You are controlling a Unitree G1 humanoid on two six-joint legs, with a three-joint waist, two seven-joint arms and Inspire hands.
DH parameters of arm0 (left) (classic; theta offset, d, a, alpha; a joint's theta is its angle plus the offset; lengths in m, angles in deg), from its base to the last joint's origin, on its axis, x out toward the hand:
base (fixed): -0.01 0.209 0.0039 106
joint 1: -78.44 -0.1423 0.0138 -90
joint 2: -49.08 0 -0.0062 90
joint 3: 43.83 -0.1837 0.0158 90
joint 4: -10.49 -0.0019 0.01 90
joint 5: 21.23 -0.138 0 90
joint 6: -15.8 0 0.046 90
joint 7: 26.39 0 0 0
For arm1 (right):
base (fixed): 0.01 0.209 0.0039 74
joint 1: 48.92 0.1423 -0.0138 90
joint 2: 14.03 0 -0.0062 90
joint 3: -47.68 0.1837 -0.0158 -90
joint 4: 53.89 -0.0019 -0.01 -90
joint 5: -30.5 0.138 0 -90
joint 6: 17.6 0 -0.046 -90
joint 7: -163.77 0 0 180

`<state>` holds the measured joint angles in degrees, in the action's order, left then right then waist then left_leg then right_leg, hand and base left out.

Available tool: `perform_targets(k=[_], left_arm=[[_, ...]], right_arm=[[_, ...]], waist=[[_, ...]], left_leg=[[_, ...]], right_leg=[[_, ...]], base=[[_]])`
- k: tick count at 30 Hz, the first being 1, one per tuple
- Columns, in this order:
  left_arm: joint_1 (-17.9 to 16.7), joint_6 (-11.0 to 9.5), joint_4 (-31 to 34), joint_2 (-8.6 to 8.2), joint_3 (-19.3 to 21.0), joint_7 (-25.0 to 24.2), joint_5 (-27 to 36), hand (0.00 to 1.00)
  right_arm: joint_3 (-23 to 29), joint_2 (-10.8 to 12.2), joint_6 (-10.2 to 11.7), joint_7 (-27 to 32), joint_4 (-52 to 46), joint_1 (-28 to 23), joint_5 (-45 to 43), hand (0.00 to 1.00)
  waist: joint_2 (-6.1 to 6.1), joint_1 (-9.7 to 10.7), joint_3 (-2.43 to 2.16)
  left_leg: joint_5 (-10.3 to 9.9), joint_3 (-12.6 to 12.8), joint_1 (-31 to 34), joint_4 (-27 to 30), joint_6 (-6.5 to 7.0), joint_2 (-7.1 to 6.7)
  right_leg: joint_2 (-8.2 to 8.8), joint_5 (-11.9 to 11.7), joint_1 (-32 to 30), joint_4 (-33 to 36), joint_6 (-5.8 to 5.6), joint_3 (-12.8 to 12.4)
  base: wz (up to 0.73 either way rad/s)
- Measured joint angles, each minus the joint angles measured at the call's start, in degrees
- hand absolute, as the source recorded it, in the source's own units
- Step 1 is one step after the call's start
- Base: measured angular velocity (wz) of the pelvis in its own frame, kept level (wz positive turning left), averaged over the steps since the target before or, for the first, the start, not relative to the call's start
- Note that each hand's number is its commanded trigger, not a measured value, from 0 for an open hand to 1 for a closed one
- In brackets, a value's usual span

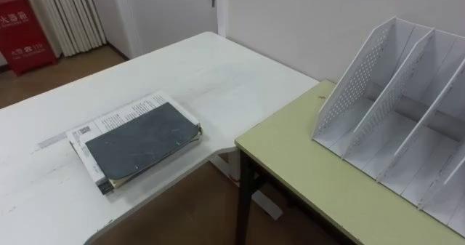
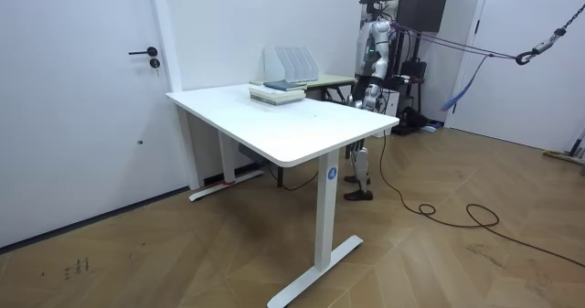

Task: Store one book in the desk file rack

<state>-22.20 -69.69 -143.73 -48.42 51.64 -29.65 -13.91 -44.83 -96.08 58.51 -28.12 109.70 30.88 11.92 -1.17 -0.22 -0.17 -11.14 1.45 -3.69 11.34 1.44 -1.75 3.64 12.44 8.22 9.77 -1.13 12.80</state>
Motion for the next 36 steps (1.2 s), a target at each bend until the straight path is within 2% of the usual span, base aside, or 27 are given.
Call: perform_targets(k=[24, 29, 36], left_arm=[[0.1, 0.0, 0.0, -0.02, -0.1, 0.4, 0.0, 0.0], [0.1, -0.7, 0.0, -0.04, -0.2, 0.6, 0.0, 0.0], [2.0, -1.1, 0.9, 0.15, -3.7, 0.9, -0.5, 0.0]], right_arm=[[-0.2, 0.0, 0.0, 0.5, 0.0, 0.1, 0.0, 0.0], [-0.7, 0.0, 0.0, 0.4, 0.0, 0.0, 0.0, 0.0], [-1.8, 0.0, 0.1, 0.5, -0.1, 0.3, -0.1, 0.0]], waist=[[-0.11, 0.0, 0.06], [-0.1, 0.0, 0.06], [0.06, 0.1, 0.12]], left_leg=[[0.0, 0.1, -0.1, 0.0, 0.0, 0.02], [0.0, 0.1, -0.1, -0.1, 0.0, 0.02], [0.0, 0.1, -0.1, -0.4, 0.0, 0.02]], right_leg=[[-0.01, 0.0, -0.1, -0.1, 0.02, -0.1], [-0.02, 0.0, -0.1, 0.0, 0.02, -0.2], [-0.02, 0.0, -0.2, 0.1, 0.02, -0.3]], base=[[0.0], [0.0], [0.0]])
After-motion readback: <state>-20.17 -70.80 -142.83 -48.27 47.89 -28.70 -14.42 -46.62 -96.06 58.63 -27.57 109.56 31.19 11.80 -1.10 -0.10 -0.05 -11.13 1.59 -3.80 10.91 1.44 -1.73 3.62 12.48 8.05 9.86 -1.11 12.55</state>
